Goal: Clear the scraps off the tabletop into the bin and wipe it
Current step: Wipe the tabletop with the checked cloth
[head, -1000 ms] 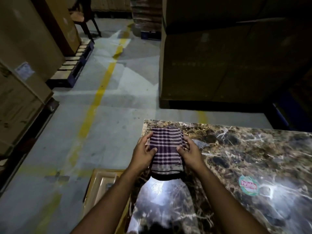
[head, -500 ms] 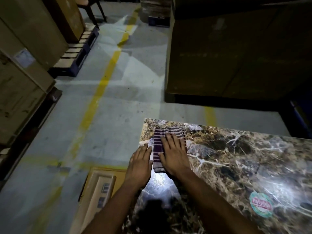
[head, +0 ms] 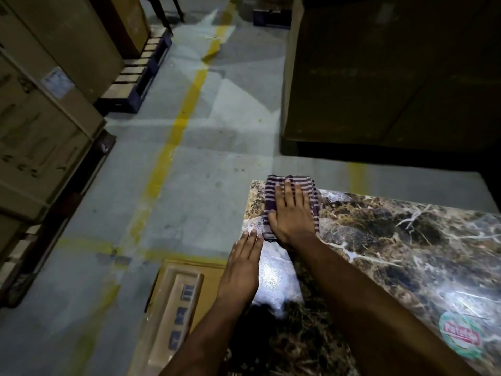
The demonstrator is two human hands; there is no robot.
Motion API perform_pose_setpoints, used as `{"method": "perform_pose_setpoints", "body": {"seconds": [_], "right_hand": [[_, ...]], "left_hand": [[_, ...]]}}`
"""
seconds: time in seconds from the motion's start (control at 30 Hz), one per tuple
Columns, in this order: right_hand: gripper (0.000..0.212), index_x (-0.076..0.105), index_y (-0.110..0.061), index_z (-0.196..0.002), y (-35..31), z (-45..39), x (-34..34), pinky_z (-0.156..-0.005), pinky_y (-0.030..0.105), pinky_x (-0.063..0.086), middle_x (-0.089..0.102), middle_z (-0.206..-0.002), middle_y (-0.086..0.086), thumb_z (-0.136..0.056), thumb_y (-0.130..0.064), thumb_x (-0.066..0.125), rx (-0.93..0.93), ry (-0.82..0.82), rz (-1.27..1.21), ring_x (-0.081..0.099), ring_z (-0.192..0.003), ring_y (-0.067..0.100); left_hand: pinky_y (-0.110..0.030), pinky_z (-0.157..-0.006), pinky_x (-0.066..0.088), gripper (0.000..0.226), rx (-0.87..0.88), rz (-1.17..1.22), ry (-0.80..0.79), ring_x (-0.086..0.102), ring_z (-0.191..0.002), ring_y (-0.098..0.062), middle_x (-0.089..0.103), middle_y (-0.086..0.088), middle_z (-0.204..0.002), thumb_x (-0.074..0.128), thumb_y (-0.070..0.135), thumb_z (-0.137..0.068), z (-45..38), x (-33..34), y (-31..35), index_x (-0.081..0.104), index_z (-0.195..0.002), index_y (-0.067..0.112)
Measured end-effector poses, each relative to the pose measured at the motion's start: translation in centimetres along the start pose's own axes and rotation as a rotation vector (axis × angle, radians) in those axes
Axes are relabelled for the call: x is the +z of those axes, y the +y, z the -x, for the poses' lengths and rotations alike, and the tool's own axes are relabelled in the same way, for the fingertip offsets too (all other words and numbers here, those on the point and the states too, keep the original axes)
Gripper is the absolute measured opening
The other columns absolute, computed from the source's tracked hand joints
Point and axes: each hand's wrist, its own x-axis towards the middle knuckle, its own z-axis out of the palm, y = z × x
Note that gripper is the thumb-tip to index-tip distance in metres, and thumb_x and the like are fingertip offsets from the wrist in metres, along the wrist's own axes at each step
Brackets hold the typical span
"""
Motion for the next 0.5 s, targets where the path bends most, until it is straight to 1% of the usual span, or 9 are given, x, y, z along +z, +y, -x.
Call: {"method": "perform_pose_setpoints", "body": {"seconds": [0.1, 0.13, 0.2, 0.23, 0.27, 0.33, 0.37, 0.43, 0.5], "right_hand": [[0.074, 0.001, -0.022, -0.163, -1.6, -0.4, 0.1, -0.127, 0.048, -0.002, 0.001, -0.170, 0.011, -0.097, -0.051, 0.019, -0.140, 0.000, 0.003, -0.003, -0.157, 0.032], [0.072, 0.005, -0.024, -0.163, -1.7, 0.1, 0.1, -0.127, 0.047, -0.001, 0.003, -0.171, 0.009, -0.098, -0.050, 0.022, -0.186, -0.004, -0.002, -0.002, -0.157, 0.030], [0.072, 0.007, -0.029, -0.163, -0.9, 2.4, 0.4, -0.127, 0.045, 0.001, 0.003, -0.171, 0.004, -0.097, -0.051, 0.024, -0.207, -0.015, -0.020, -0.002, -0.157, 0.027], [0.072, 0.005, -0.030, -0.163, 0.0, 3.5, 0.5, -0.127, 0.045, 0.001, 0.001, -0.171, 0.002, -0.096, -0.053, 0.024, -0.175, -0.016, -0.030, -0.003, -0.157, 0.026], [0.073, 0.002, -0.031, -0.162, 0.9, 4.1, 0.5, -0.127, 0.045, 0.000, -0.003, -0.170, 0.001, -0.096, -0.054, 0.022, -0.119, -0.012, -0.041, -0.006, -0.157, 0.026], [0.073, -0.001, -0.032, -0.162, 1.9, 3.5, 0.2, -0.127, 0.046, 0.001, -0.006, -0.170, 0.001, -0.095, -0.058, 0.017, 0.000, 0.001, -0.072, -0.010, -0.156, 0.027], [0.074, 0.000, -0.033, -0.162, 1.7, 2.5, -0.2, -0.127, 0.047, 0.002, -0.004, -0.170, 0.002, -0.094, -0.059, 0.015, 0.036, 0.011, -0.088, -0.009, -0.156, 0.028], [0.074, 0.004, -0.033, -0.162, 0.1, 0.6, -0.5, -0.127, 0.048, 0.003, 0.000, -0.171, 0.004, -0.094, -0.058, 0.016, 0.025, 0.009, -0.110, -0.005, -0.157, 0.029], [0.073, 0.011, -0.034, -0.162, -2.2, 0.6, -0.2, -0.127, 0.045, 0.002, 0.007, -0.171, 0.003, -0.092, -0.056, 0.017, -0.067, -0.001, -0.097, 0.000, -0.157, 0.028]], "left_hand": [[-0.023, -0.123, -0.005, 0.068, 0.009, -0.016, -0.012, 0.005, -0.156, -0.015, 0.005, 0.004, -0.167, 0.037, 0.001, -0.098, 0.8, -0.3, -0.8, 0.015, -0.161, 0.016], [-0.022, -0.121, -0.003, 0.067, 0.016, -0.034, -0.004, 0.012, -0.155, -0.016, 0.012, 0.003, -0.167, 0.039, 0.001, -0.096, 1.1, -0.6, -1.0, 0.022, -0.159, 0.014], [-0.029, -0.119, 0.016, 0.068, 0.040, -0.091, -0.035, 0.040, -0.145, -0.019, 0.040, -0.004, -0.158, 0.057, -0.001, -0.083, 1.8, -1.0, -1.7, 0.047, -0.149, 0.010], [-0.034, -0.116, 0.026, 0.071, 0.046, -0.126, -0.035, 0.048, -0.139, -0.020, 0.050, -0.005, -0.152, 0.064, -0.003, -0.074, 2.2, -0.8, -2.2, 0.055, -0.143, 0.010], [-0.035, -0.113, 0.030, 0.073, 0.053, -0.157, -0.020, 0.051, -0.137, -0.020, 0.053, -0.006, -0.149, 0.065, -0.004, -0.070, 2.5, -0.5, -2.5, 0.057, -0.141, 0.011], [-0.034, -0.113, 0.030, 0.074, 0.088, -0.148, -0.056, 0.049, -0.139, -0.020, 0.051, -0.003, -0.151, 0.057, -0.002, -0.069, 3.3, -0.9, -2.1, 0.056, -0.142, 0.012], [-0.033, -0.112, 0.029, 0.076, 0.097, -0.135, -0.081, 0.050, -0.139, -0.020, 0.050, -0.001, -0.151, 0.058, 0.001, -0.068, 3.7, -1.1, -1.9, 0.056, -0.143, 0.014], [-0.028, -0.110, 0.027, 0.083, 0.068, -0.156, -0.150, 0.051, -0.137, -0.017, 0.051, 0.000, -0.150, 0.068, 0.006, -0.061, 4.8, -1.5, -1.5, 0.058, -0.142, 0.016], [-0.028, -0.120, 0.023, 0.078, 0.078, -0.170, -0.147, 0.050, -0.138, -0.021, 0.049, -0.005, -0.152, 0.063, 0.008, -0.066, 5.9, -1.0, -2.0, 0.054, -0.144, 0.009]]}}
